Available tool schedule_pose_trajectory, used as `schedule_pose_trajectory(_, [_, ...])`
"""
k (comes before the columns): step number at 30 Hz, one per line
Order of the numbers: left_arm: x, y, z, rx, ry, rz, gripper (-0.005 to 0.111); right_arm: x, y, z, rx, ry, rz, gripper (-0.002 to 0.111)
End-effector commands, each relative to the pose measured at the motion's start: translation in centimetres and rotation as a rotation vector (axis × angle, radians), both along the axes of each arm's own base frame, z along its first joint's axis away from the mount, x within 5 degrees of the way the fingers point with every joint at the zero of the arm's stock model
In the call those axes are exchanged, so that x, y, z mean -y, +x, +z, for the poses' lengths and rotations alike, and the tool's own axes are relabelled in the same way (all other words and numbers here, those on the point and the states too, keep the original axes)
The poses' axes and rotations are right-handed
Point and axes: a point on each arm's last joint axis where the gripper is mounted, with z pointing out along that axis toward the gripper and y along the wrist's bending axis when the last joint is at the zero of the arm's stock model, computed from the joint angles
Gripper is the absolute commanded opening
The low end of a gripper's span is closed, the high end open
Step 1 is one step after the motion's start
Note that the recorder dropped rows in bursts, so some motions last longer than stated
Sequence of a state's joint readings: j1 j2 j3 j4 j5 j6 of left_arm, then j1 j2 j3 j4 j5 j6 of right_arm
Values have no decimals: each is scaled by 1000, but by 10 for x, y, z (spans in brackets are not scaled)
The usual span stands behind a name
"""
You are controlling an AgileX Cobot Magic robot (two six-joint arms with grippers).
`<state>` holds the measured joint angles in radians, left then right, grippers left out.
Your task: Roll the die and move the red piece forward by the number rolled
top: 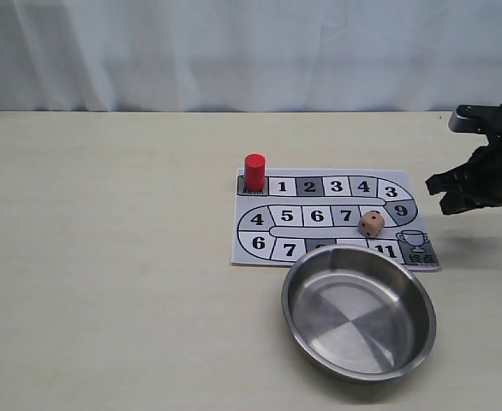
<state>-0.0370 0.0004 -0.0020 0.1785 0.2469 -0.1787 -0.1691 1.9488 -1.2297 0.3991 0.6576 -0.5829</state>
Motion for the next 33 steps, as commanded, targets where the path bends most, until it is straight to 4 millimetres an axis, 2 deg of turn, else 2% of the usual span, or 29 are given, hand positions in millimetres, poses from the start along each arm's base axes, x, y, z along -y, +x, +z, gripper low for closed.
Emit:
schedule_pose_trajectory(1, [1,0,0,11,-7,-12,0,0,-4,8,-9,1,26,4])
schedule_pose_trajectory(11, [1,0,0,11,-7,-12,0,-8,-16,34,-33,21,60,4])
schedule_pose_trajectory(16, [1,0,0,11,-7,-12,0,-40,-19,41,-51,-95,154,4])
schedule_pose_trajectory(24, [1,0,0,11,-7,-12,0,-87,-21,33,-76,-215,310,4])
schedule_pose_trajectory(33, [1,0,0,11,-7,-12,0,-94,-13,6,-157,-211,311,4])
